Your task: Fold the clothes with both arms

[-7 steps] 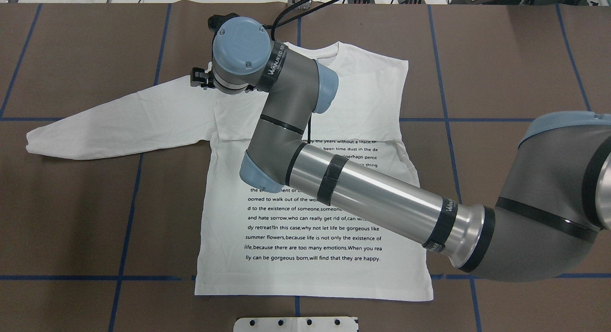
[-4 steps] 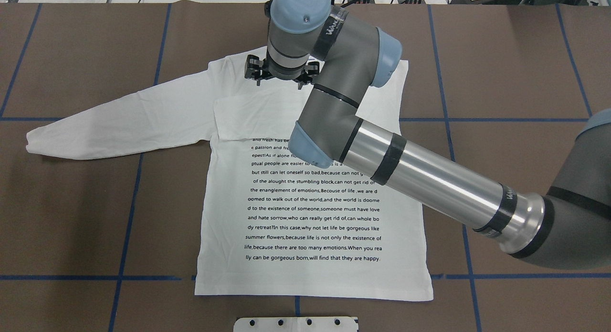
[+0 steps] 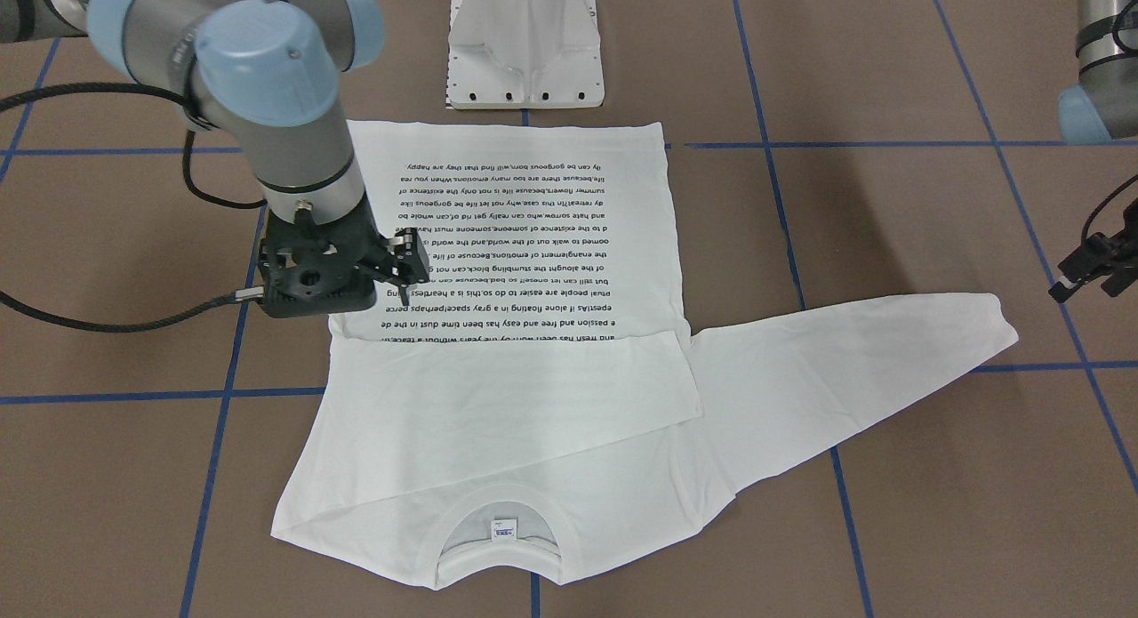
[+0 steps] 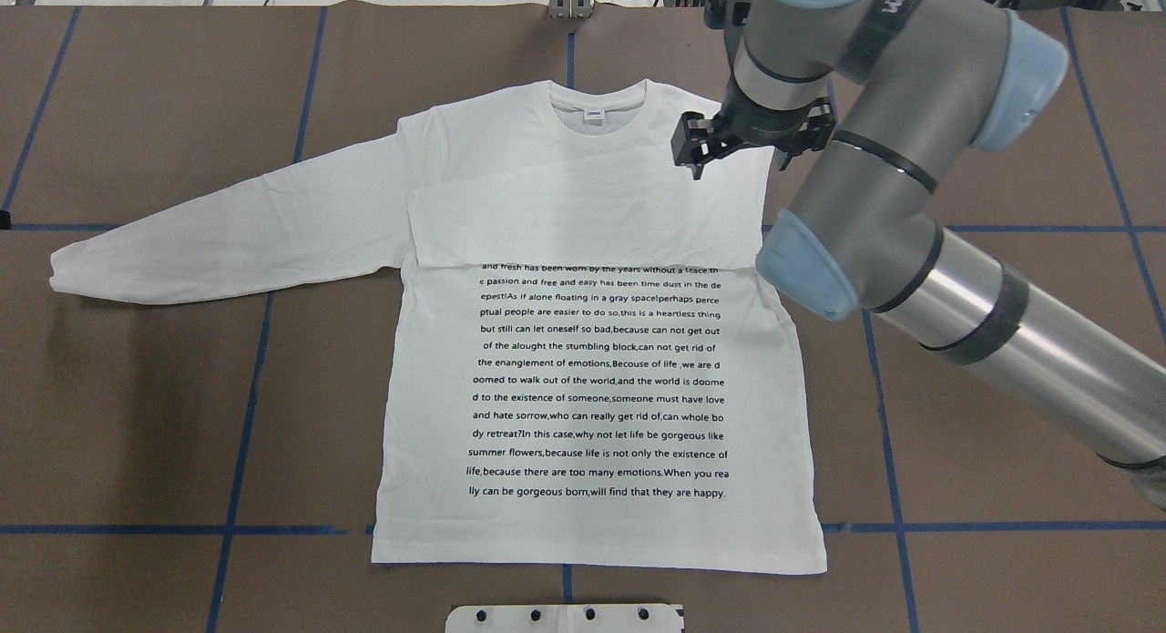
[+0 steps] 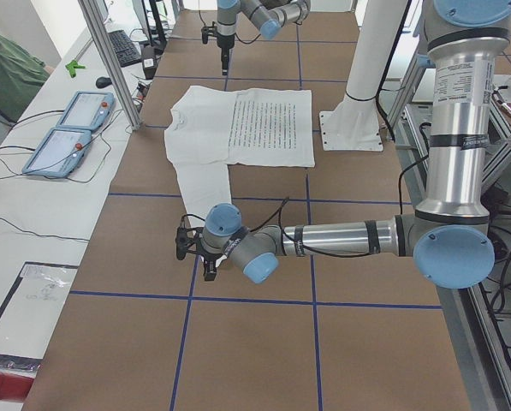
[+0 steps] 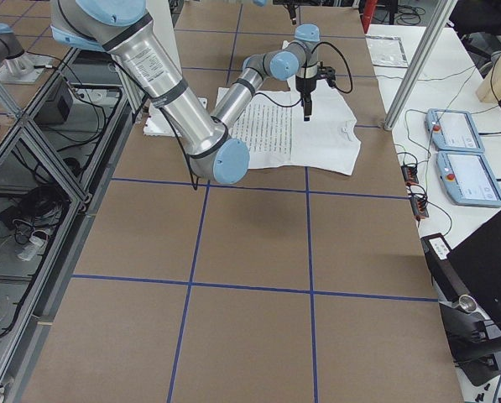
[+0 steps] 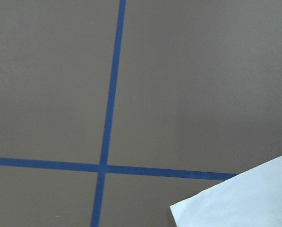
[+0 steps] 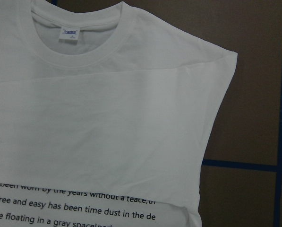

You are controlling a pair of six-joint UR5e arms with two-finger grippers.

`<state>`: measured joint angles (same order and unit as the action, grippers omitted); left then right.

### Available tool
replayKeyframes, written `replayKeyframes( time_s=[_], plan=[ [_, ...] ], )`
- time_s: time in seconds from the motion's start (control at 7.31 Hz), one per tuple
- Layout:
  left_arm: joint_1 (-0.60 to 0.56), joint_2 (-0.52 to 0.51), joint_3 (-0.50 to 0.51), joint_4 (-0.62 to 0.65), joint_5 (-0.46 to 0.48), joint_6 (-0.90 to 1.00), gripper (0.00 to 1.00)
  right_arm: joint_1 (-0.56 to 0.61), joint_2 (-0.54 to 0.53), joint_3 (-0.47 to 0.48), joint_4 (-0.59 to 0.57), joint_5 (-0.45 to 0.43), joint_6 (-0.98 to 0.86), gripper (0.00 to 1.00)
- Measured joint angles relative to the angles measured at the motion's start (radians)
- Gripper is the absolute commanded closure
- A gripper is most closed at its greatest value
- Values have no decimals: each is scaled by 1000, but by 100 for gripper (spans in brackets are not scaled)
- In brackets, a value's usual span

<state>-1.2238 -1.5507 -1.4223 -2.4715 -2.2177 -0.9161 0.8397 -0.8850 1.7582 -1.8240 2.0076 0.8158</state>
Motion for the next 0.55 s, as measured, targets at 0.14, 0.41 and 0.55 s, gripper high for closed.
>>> replayKeyframes(
  time_s=[0.14, 0.41, 0.55],
  plan=[
    [55, 2, 3, -22, 52, -80, 1, 36, -71, 68, -22, 38, -56, 0],
    [108, -8, 34, -46, 97, -131, 1, 60, -137, 131, -30, 64, -97, 0],
    [127, -18, 62, -69, 107, -149, 1, 63, -145, 143, -30, 67, -102, 0]
  ],
)
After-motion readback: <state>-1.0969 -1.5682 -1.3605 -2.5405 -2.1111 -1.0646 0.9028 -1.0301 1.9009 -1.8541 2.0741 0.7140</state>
